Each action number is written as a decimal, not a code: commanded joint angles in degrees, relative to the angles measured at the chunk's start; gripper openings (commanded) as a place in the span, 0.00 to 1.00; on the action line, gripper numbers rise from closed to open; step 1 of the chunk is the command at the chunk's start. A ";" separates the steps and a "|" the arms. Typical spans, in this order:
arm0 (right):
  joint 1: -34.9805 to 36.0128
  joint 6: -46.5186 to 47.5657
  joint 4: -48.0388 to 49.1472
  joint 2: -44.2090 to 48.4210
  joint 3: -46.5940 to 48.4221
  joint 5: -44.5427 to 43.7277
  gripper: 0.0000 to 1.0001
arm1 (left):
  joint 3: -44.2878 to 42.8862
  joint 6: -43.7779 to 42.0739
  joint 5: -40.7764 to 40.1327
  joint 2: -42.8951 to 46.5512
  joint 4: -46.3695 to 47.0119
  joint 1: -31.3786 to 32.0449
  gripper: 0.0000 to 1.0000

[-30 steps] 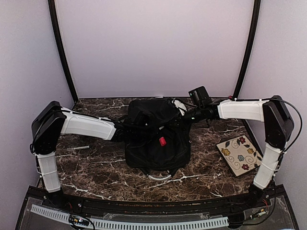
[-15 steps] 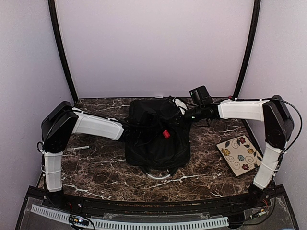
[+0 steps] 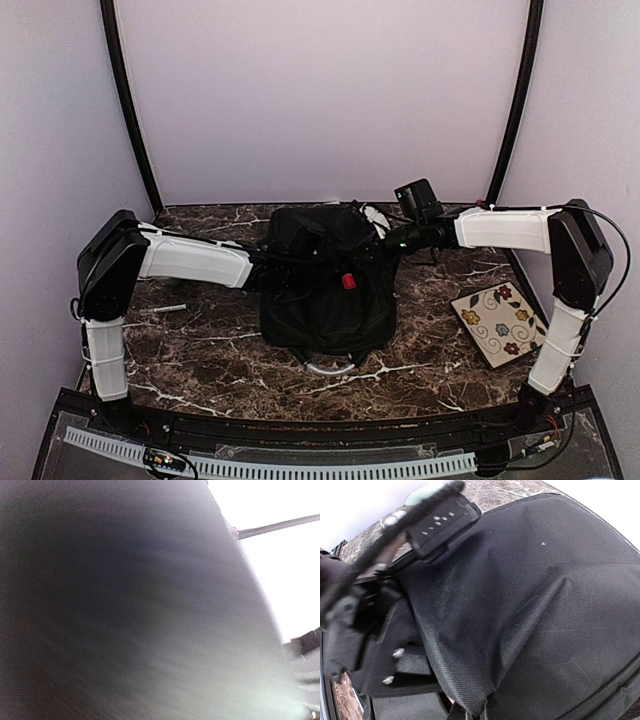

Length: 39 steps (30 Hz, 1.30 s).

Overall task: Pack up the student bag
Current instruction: Place the pen in the lower front pocket of the bag.

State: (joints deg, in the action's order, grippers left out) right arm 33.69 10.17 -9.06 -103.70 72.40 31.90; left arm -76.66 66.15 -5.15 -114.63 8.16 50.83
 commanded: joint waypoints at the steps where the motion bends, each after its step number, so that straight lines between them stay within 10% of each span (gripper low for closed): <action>1: 0.94 0.15 0.94 2.49 0.48 6.08 0.02 | 0.48 -7.96 0.80 7.24 -3.25 2.32 0.48; 12: 1.01 0.02 0.81 1.41 0.75 6.74 0.02 | 0.58 -18.55 4.27 5.45 -6.14 3.93 0.00; 27: 0.85 0.10 1.05 1.58 0.46 6.41 0.02 | -6.46 -18.66 -5.09 -3.16 -12.98 1.84 0.00; 39: 0.88 0.20 1.01 1.13 0.46 6.38 0.02 | -0.20 -21.69 -11.05 -0.40 -0.63 1.63 0.01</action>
State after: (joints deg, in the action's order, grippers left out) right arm 33.69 10.22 -9.85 -103.72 72.40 32.84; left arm -80.01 47.99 -16.05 -118.15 1.69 53.25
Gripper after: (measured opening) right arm 0.022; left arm 0.017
